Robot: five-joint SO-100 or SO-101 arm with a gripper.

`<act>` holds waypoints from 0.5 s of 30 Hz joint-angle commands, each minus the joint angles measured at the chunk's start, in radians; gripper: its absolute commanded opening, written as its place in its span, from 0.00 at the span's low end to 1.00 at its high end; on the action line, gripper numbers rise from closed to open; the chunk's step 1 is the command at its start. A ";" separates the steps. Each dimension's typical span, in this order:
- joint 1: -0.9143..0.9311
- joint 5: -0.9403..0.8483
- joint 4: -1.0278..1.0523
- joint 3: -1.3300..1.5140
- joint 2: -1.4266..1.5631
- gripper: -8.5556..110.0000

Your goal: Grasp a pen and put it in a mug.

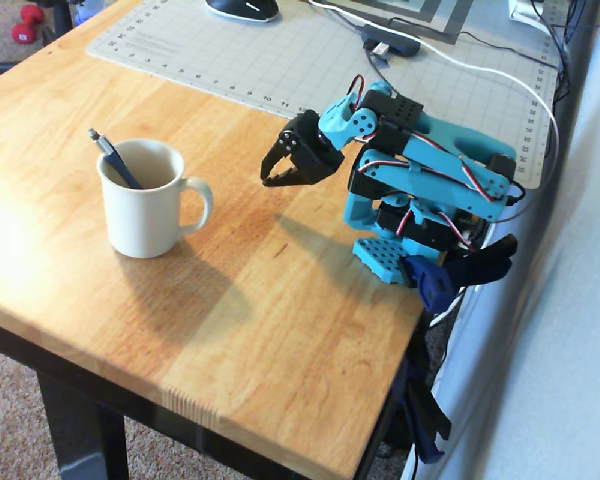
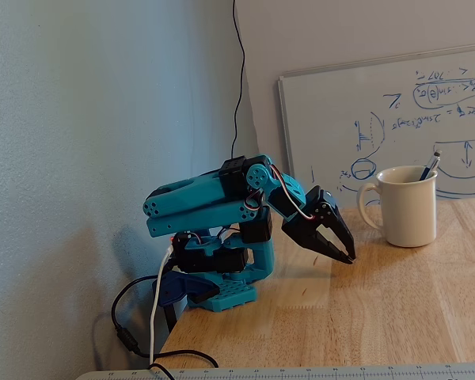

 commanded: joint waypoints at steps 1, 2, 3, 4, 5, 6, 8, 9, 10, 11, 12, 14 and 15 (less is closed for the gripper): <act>0.003 0.008 0.006 -0.012 0.037 0.08; 0.000 0.008 0.006 -0.012 0.037 0.08; -0.003 0.008 0.006 -0.012 0.037 0.08; -0.003 0.008 0.009 -0.012 0.037 0.08; -0.003 0.005 0.017 -0.012 0.038 0.08; -0.003 -0.002 0.029 -0.012 0.044 0.08; -0.003 -0.035 0.058 -0.012 0.054 0.08; -0.003 -0.058 0.072 -0.012 0.054 0.08; -0.003 -0.086 0.083 -0.012 0.054 0.08; -0.003 -0.114 0.092 -0.012 0.054 0.08; 0.000 -0.138 0.100 -0.012 0.055 0.08; 0.008 -0.178 0.114 -0.012 0.063 0.08; 0.008 -0.176 0.121 -0.012 0.078 0.08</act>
